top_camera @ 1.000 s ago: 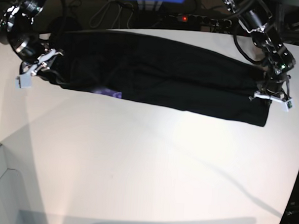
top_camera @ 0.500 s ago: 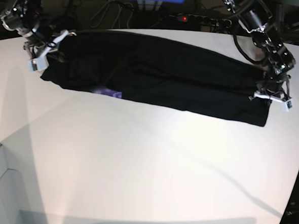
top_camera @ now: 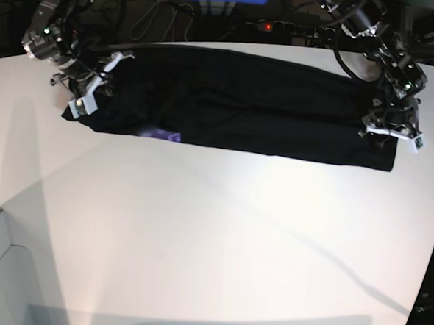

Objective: Fold the T-shirt properly
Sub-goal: 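Grasp the folded end with the right gripper and pull it outward, then reposition the left gripper on its end of the strip and straighten it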

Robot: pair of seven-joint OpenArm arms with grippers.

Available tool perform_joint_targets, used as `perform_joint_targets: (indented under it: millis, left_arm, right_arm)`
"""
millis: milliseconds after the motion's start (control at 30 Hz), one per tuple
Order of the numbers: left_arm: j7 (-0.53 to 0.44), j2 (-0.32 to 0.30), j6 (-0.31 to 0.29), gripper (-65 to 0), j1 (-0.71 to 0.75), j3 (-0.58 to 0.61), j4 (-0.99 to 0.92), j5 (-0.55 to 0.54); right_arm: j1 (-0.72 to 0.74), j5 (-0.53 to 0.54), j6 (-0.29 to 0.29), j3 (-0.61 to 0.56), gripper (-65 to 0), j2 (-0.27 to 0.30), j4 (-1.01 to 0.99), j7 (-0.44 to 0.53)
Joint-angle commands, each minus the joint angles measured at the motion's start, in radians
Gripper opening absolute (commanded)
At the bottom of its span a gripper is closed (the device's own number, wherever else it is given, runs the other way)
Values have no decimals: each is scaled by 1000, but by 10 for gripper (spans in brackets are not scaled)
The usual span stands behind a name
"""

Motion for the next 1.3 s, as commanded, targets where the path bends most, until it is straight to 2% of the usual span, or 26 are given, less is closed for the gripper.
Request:
perform_joint_targets:
  millis: [0,200,433,533,633,800,833,900,967,1067,1167,1267]
  left_arm:
    - [0,-2,4,-316,12,-4,36,-35]
    - [0,7,11,-316,98,-59,229,-258]
    - [0,6,11,-316,132,-120,313,-287]
    - [0,-3,11,-316,124,-191,232,-293]
    - [0,-51,11,-316,82,-255,91,-285]
    - [0,-154,11,-310,78,-237,-165,-296]
    - [1,-161,11,-293,79,-231,-188,-296]
    - [17,-166,11,-218,81,-221,-199,-296]
    - [72,-166,5,-131,96,-225,-178,-296]
    - [143,-166,-1,-41,102,-226,-118,-299]
    - [225,-175,-1,-37,104,-226,-90,-368]
    - [322,-215,-2,-37,105,-228,-93,-505]
  right_arm:
    - [-1,10,-7,-4,-650,8,8,11]
    - [10,10,-7,-11,-650,6,-51,11]
    - [27,10,-7,-14,-650,15,-86,11]
    - [28,10,-7,-14,-650,15,-86,11]
    - [28,10,-7,-14,-650,14,-86,11]
    - [28,10,-7,-16,-650,15,-86,11]
    - [28,10,-7,-16,-650,15,-86,11]
    - [28,10,-7,-16,-650,15,-86,11]
    - [28,10,-7,-16,-650,15,-86,11]
    - [28,10,-7,-16,-650,15,-86,11]
    - [28,10,-7,-16,-650,15,-86,11]
    - [28,10,-7,-16,-650,15,-86,11]
